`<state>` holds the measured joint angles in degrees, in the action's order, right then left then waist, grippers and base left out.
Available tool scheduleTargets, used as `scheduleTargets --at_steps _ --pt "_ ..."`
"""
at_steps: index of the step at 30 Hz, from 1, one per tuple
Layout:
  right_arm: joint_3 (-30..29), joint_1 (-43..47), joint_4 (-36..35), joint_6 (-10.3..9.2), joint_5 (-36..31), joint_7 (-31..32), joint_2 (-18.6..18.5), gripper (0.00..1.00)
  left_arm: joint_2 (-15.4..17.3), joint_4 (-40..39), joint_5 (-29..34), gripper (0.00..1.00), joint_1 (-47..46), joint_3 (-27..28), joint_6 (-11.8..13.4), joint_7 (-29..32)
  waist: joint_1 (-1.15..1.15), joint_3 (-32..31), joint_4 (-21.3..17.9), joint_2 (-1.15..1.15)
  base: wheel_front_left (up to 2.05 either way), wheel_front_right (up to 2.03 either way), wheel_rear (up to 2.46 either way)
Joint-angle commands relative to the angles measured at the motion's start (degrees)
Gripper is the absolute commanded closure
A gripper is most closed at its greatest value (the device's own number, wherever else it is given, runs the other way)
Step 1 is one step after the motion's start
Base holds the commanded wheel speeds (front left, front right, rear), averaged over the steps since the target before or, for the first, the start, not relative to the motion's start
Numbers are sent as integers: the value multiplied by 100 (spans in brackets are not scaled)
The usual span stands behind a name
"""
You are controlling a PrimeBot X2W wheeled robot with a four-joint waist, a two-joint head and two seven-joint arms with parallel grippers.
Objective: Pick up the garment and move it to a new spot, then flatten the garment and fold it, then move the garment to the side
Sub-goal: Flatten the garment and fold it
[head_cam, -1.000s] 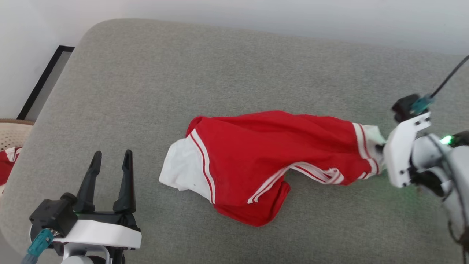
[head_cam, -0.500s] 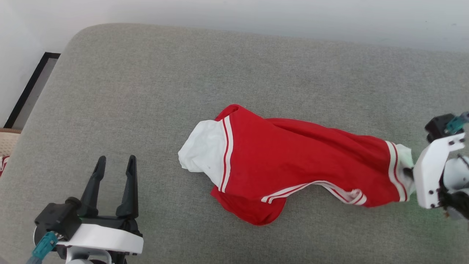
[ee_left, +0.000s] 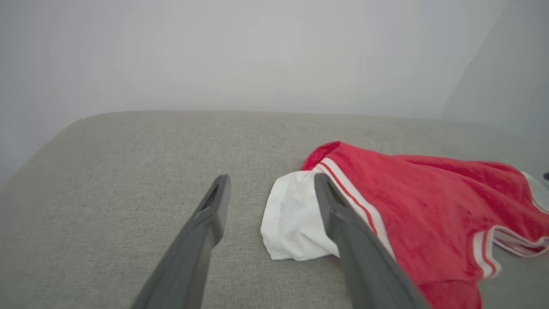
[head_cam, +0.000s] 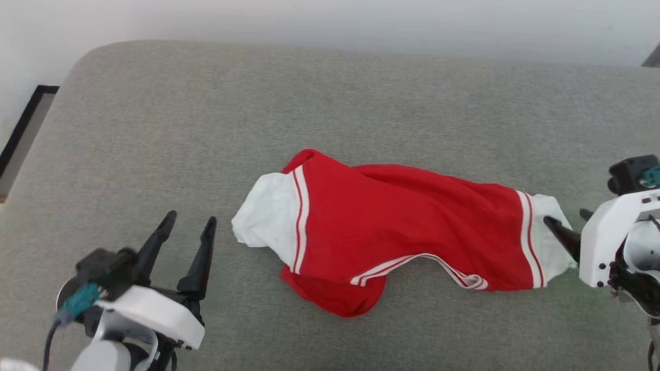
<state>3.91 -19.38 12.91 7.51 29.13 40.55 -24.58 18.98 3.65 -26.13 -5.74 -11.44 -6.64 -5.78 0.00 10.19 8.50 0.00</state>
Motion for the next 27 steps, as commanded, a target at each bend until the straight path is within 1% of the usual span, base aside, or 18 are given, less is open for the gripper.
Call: scheduleTargets --at_steps 1,3,4,11,16,19,22,24,27 --pt "-185 125 -202 -4 -103 -163 122 0 166 3 -99 0 -151 -108 -40 256 0 37 -110 0 0 0 0" --pt "-426 228 -458 -4 -254 -362 255 0 343 38 -193 0 -267 -219 -59 607 0 76 -212 0 0 0 0" --pt "-426 228 -458 -4 -254 -362 255 0 343 38 -193 0 -267 -219 -59 607 0 76 -212 0 0 0 0" --pt "-1157 534 -1214 -3 -712 -1104 878 0 763 318 -706 0 -711 -496 -80 1817 0 259 -589 0 0 0 0" --pt "-1485 706 -1651 -3 -1076 -1772 1269 0 919 594 -939 0 -1056 -604 -73 2557 0 443 -847 0 0 0 0" --pt "-1555 811 -1805 -3 -1209 -2213 1499 0 992 751 -1002 0 -1254 -627 17 2987 0 555 -1000 0 0 0 0" --pt "-1520 917 -1846 -3 -1254 -2551 1680 0 1062 922 -1056 0 -1398 -627 173 3405 0 647 -1144 0 0 0 0" --pt "-1474 985 -1809 -3 -1236 -2668 1757 0 1082 1047 -1119 0 -1452 -621 321 3711 0 699 -1226 0 0 0 0" --pt "-1352 1100 -1752 -3 -1165 -2660 1823 0 1101 1183 -1130 0 -1506 -656 525 4119 0 763 -1323 0 0 0 0"
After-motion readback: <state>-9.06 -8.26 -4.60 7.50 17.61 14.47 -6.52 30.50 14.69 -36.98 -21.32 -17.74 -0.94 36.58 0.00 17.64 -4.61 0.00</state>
